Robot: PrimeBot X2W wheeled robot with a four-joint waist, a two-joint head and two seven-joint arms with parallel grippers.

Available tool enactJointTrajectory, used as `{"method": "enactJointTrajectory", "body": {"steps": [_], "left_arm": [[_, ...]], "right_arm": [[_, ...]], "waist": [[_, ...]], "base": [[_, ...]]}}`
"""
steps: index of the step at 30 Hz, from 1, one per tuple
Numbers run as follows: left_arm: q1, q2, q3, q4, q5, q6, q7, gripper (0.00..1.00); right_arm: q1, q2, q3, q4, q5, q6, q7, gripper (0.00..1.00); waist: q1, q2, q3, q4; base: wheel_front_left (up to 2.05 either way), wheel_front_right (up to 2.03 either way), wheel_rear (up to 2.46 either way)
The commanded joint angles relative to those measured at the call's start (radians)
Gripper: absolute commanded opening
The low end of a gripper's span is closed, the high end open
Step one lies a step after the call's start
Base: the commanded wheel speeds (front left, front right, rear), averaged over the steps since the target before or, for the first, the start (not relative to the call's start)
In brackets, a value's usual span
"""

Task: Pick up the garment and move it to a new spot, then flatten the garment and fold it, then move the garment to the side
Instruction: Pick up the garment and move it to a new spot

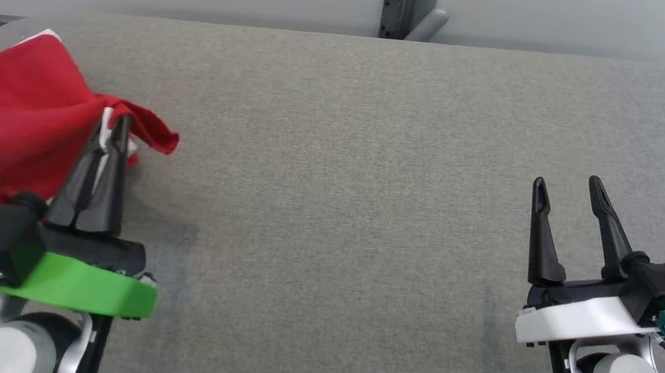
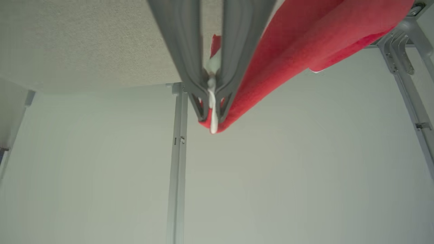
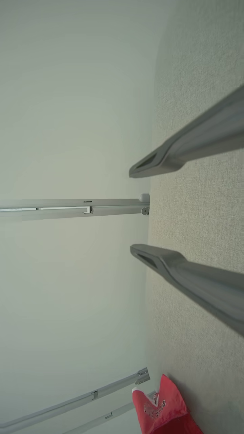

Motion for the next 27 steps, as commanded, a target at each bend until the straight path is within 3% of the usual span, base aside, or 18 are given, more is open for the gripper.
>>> {"method": "enactJointTrajectory", "body": {"steps": [1,17,21,27], "left_arm": [[-0.037,-0.011,-0.022,-0.001,0.012,-0.014,0.007,0.00],[-0.352,-0.158,-0.245,0.176,0.023,-0.163,0.068,0.00],[-0.400,-0.189,-0.287,0.282,0.016,-0.199,0.079,0.00],[-0.431,-0.211,-0.315,0.478,0.002,-0.231,0.070,0.00]], "right_arm": [[-0.002,-0.001,0.002,-0.004,0.005,0.000,-0.002,1.00],[-0.048,0.000,0.032,0.008,0.097,0.000,-0.038,1.00],[-0.055,0.001,0.039,0.022,0.125,0.000,-0.045,1.00],[-0.074,0.001,0.051,0.027,0.165,0.000,-0.047,1.00]], "waist": [[0.0000,0.0000,0.008,-0.089],[0.0000,0.0000,0.184,-0.434],[0.0000,0.0000,0.234,-0.479],[0.0000,0.0000,0.284,-0.492]], "base": [[0.00,0.00,0.00],[0.00,0.00,0.00],[0.00,0.00,0.00],[0.00,0.00,0.00]]}}
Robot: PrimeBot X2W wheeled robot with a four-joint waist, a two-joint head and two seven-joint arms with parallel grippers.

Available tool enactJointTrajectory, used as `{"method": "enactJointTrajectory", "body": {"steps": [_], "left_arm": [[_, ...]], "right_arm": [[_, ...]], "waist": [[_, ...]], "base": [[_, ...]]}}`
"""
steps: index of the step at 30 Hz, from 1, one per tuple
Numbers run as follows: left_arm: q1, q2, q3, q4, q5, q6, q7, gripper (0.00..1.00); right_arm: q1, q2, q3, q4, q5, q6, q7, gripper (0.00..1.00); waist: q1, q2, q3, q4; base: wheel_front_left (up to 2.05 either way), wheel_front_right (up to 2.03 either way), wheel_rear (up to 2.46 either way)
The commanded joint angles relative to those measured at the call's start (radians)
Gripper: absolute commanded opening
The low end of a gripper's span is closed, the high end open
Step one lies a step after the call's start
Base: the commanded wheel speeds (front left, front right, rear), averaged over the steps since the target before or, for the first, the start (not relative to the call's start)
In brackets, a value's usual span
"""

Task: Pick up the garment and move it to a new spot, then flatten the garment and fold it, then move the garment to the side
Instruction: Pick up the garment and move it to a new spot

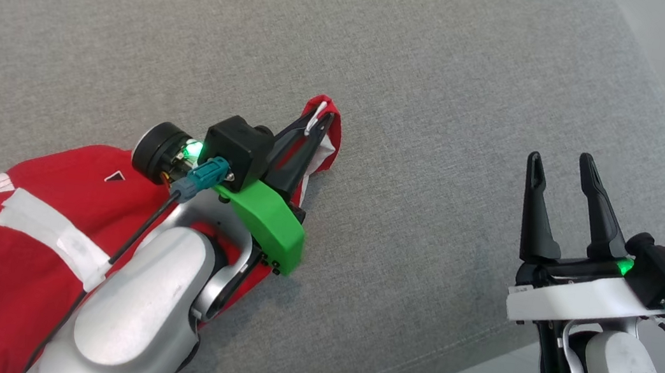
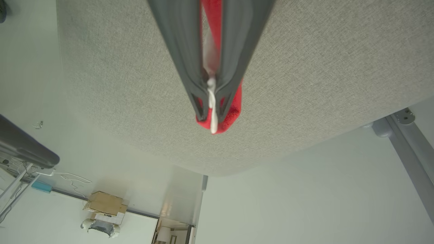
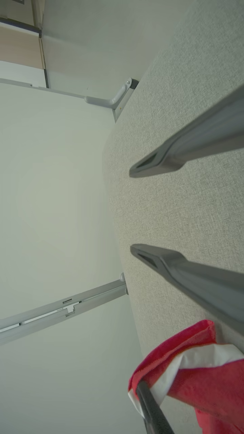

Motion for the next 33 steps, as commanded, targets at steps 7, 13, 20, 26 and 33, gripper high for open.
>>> {"method": "enactJointTrajectory", "body": {"steps": [7,13,20,26,33], "left_arm": [[-0.033,-0.007,-0.017,0.113,0.000,-0.023,-0.051,1.00],[0.004,-0.001,0.004,0.124,0.001,0.011,-0.123,1.00],[0.066,0.020,0.097,0.138,-0.044,0.070,-0.242,1.00],[0.123,0.058,0.195,0.125,-0.084,0.113,-0.287,1.00],[0.234,0.118,0.301,0.069,-0.121,0.138,-0.308,1.00]], "right_arm": [[-0.029,0.001,-0.006,0.002,0.003,0.000,-0.005,1.00],[-0.024,0.000,-0.020,0.009,-0.027,0.000,-0.005,1.00],[-0.002,0.000,-0.045,0.018,-0.068,0.000,-0.005,1.00],[0.019,0.000,-0.055,0.026,-0.097,0.000,-0.005,1.00],[0.048,0.000,-0.072,0.041,-0.120,0.000,-0.004,1.00]], "waist": [[0.0000,-0.0001,0.071,-0.011],[0.0000,-0.0001,0.022,0.064],[0.0000,-0.0001,-0.049,0.157],[0.0000,-0.0001,-0.094,0.218],[0.0000,-0.0001,-0.153,0.283]], "base": [[0.00,0.00,0.00],[0.00,0.00,0.00],[0.00,0.00,0.00],[0.00,0.00,0.00],[0.00,0.00,0.00]]}}
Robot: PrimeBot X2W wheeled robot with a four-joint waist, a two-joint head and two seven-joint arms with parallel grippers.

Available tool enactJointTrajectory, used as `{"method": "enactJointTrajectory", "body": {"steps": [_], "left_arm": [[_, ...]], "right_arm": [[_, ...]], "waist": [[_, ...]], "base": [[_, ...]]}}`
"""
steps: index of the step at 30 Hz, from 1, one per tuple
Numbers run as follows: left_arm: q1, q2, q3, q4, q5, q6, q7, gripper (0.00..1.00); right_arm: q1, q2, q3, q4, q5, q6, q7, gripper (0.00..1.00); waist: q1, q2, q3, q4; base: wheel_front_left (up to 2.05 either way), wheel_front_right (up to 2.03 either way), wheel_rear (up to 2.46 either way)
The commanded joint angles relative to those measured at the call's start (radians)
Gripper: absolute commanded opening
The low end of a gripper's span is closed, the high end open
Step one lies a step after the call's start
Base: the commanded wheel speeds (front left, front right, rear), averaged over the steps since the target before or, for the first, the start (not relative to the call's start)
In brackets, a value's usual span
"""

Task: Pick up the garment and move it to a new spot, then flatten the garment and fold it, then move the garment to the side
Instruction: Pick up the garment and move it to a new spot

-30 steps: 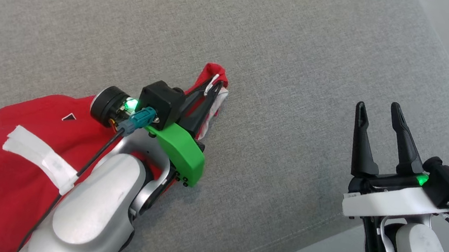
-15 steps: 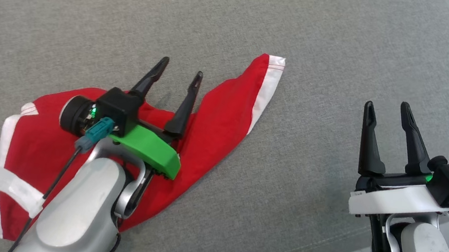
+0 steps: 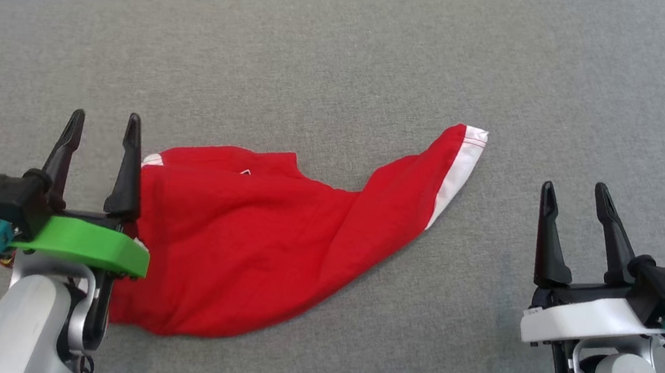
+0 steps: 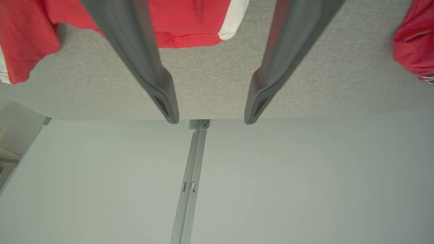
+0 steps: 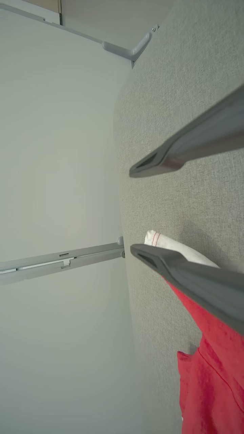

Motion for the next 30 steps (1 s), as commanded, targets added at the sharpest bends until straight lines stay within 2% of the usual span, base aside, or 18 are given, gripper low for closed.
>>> {"method": "enactJointTrajectory", "body": {"steps": [1,6,18,30], "left_arm": [[0.027,0.008,0.010,-0.010,-0.011,0.005,-0.003,1.00],[0.126,0.035,0.031,-0.075,-0.005,0.007,-0.008,1.00],[0.290,0.047,0.012,-0.173,-0.016,0.043,0.016,1.00],[0.335,0.061,0.005,-0.224,-0.016,0.068,0.041,1.00]], "right_arm": [[0.016,-0.002,-0.002,0.002,-0.008,0.000,0.000,1.00],[0.049,-0.002,-0.001,0.007,-0.021,0.000,0.019,1.00],[0.130,-0.002,0.011,-0.009,-0.031,0.000,0.060,1.00],[0.172,-0.002,0.003,-0.046,-0.033,0.000,0.091,1.00]], "waist": [[0.0000,0.0000,-0.063,0.058],[0.0000,0.0000,-0.116,0.083],[0.0000,0.0000,-0.204,0.088],[0.0000,0.0000,-0.216,0.092]], "base": [[0.00,0.00,0.00],[0.00,0.00,0.00],[0.00,0.00,0.00],[0.00,0.00,0.00]]}}
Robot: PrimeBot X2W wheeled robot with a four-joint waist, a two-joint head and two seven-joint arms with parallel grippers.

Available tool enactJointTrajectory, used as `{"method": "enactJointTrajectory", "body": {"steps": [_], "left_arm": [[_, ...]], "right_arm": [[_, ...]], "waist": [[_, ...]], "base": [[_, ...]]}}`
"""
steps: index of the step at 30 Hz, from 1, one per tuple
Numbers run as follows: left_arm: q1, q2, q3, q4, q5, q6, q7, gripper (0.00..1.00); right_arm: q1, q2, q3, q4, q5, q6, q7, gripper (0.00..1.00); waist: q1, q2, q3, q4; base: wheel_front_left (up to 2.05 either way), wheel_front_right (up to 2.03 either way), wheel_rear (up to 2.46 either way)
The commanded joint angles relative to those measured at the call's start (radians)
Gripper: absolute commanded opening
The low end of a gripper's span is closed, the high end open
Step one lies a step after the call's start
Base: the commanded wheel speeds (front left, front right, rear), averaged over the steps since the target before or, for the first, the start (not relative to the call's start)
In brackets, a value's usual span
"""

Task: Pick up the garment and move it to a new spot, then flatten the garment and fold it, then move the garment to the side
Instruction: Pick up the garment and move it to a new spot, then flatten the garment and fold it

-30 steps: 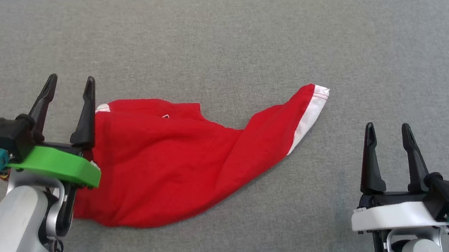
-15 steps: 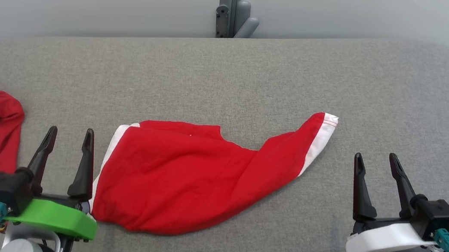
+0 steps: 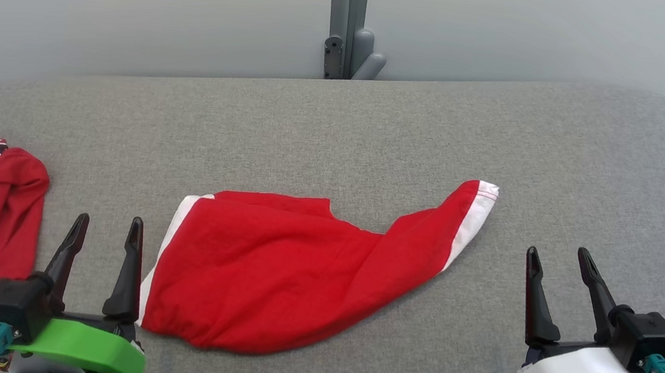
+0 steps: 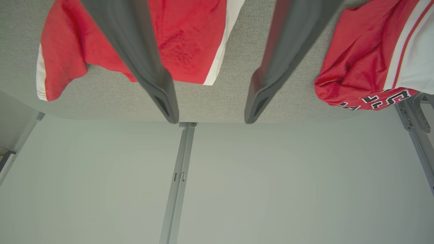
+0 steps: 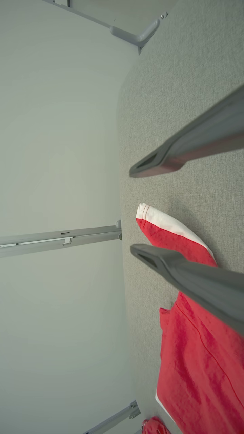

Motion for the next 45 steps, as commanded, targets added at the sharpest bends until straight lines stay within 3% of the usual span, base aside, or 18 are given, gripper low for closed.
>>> {"method": "enactJointTrajectory", "body": {"steps": [1,24,37,45], "left_arm": [[0.009,0.009,0.002,-0.004,-0.007,0.007,0.001,1.00],[-0.011,0.014,-0.007,-0.004,-0.010,0.019,0.013,1.00],[-0.124,-0.016,-0.043,0.016,0.012,-0.011,-0.004,1.00],[-0.182,-0.056,-0.058,0.062,0.017,-0.033,-0.026,1.00]], "right_arm": [[0.011,-0.002,-0.002,-0.005,-0.002,0.000,0.001,1.00],[-0.014,-0.002,0.042,0.009,0.001,0.000,0.013,1.00],[-0.154,-0.069,0.507,0.155,0.006,0.000,0.086,1.00],[-0.261,-0.123,0.658,0.322,0.011,0.000,0.093,1.00]], "waist": [[0.0000,-0.0001,0.002,0.001],[0.0000,-0.0001,0.008,0.030],[0.0000,-0.0001,0.140,0.162],[0.0000,-0.0001,0.201,0.208]], "base": [[0.00,0.00,0.00],[0.00,0.00,0.00],[0.00,0.00,0.00],[0.00,0.00,0.00]]}}
